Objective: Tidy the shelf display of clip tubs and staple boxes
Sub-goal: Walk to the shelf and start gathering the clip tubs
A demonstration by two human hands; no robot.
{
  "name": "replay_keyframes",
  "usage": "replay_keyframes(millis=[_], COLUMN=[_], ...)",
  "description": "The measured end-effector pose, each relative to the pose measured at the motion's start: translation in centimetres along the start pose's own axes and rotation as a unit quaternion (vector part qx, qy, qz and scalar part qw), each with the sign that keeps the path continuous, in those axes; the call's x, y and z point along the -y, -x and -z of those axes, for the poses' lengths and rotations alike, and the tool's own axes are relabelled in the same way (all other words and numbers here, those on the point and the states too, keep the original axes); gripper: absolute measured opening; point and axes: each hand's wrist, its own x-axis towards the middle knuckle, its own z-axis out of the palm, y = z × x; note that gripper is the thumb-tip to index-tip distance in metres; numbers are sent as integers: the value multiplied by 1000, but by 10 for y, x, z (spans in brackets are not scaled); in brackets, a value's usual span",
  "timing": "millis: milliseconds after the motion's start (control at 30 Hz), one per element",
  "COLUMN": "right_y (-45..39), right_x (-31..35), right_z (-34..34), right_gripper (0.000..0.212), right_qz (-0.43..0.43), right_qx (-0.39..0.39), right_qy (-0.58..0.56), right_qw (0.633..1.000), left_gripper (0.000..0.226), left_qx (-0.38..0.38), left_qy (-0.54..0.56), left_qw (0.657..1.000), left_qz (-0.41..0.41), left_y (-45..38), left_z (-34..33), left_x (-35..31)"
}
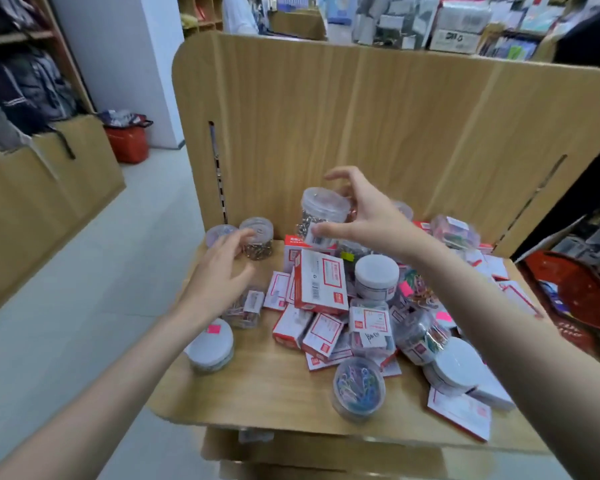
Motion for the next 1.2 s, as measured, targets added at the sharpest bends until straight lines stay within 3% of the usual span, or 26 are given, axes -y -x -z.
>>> replay_keyframes(millis=[100,267,400,500,600,667,767,933,1033,1133,1200], right_y=[-35,-92,-109,-109,-98,-85,-64,-48,-46,-44,-42], right_x=[-5,-2,-9,-14,-15,-15,-17,-17,-12,-10,-10], right_z=[-19,-57,-91,-98,-86,-71,-55,-58,-61,-62,-62], right_gripper=[68,73,59,58,63,64,61,58,57,58,58], right_qz=[-31,-15,29,47,52,59,59,41,42,38,32], right_qx=[31,61,56,60,44,31,68,79,76,70,68], right_qy=[-20,27,168,208,211,177,111,83,71,60,57], right_qw=[999,998,984,975,975,982,990,993,994,995,996], left_gripper=[63,45,43,42,54,83,98,65,52,28,22], left_qx=[34,10,-8,-5,73,160,230,194,128,50,6], left_qy=[-72,-66,-70,-67,-57,-74,-122,-77,3,170,212], left_qw=[995,990,986,985,986,976,958,973,983,964,951], left_qz=[60,126,149,160,138,127,119,94,133,198,225], left_y=[3,19,34,41,44,48,56,50,36,23,14], left_z=[13,27,31,32,33,33,28,36,53,58,58], left_x=[18,31,38,40,34,32,35,40,41,43,47])
